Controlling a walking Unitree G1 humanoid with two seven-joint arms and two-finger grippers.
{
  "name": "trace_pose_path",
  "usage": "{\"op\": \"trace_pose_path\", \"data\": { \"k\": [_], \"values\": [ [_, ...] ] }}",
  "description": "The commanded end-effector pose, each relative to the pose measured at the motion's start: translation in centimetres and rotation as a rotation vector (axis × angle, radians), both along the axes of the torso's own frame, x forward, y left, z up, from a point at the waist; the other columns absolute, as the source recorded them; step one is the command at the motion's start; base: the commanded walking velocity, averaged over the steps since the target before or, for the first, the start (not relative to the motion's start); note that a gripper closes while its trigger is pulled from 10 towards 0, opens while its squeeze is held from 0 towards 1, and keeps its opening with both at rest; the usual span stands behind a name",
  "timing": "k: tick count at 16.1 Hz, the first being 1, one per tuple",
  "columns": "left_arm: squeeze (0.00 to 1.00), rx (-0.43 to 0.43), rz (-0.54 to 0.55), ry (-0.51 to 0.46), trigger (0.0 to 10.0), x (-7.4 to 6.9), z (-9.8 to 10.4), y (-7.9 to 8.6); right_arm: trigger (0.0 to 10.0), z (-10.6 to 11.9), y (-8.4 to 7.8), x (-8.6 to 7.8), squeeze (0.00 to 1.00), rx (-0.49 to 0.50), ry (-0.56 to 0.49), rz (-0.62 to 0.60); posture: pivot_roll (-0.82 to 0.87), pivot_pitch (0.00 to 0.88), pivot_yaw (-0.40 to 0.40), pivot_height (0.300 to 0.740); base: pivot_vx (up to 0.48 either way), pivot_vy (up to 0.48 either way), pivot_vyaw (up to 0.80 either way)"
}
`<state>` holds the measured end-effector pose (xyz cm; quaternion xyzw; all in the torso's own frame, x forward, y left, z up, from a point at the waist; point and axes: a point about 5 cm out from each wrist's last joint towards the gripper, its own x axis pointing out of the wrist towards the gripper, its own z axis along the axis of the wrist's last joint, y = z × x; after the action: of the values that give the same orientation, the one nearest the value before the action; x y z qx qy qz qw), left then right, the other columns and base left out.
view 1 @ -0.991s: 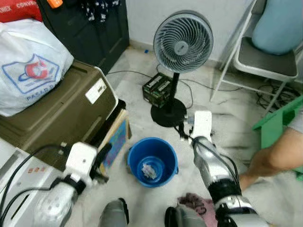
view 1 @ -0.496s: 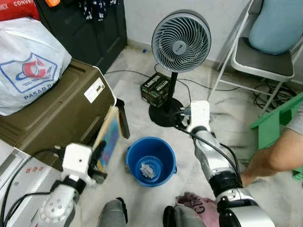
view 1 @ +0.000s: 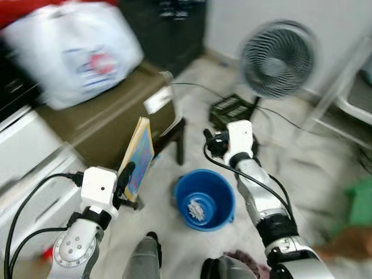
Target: Clean up the room
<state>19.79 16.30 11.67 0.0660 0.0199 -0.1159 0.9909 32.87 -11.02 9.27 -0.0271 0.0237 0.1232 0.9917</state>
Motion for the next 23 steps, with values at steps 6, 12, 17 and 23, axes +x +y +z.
{"op": "trace_pose_path", "data": {
  "k": [6,12,17,23],
  "values": [
    [0.00,0.022,0.027,-0.041,10.0,0.1,1.0,0.1,10.0,0.8,0.8,0.0,0.00,0.049,-0.031,0.048,0.11,0.153,-0.028,0.740,0.000,0.000,0.80],
    [0.00,0.066,0.093,-0.071,10.0,0.5,1.2,0.8,10.0,0.6,0.5,-0.4,0.00,0.054,-0.027,0.052,0.10,0.151,-0.029,0.740,0.000,0.000,0.80],
    [0.00,0.081,0.122,-0.079,10.0,0.5,1.1,1.1,10.0,0.9,0.9,-0.1,0.00,0.056,-0.032,0.071,0.11,0.144,-0.041,0.740,0.000,0.000,0.80],
    [0.00,0.096,0.150,-0.086,10.0,0.8,1.1,1.3,10.0,0.9,1.0,-0.1,0.00,0.058,-0.032,0.076,0.11,0.140,-0.040,0.740,0.000,0.000,0.80]
  ]
}}
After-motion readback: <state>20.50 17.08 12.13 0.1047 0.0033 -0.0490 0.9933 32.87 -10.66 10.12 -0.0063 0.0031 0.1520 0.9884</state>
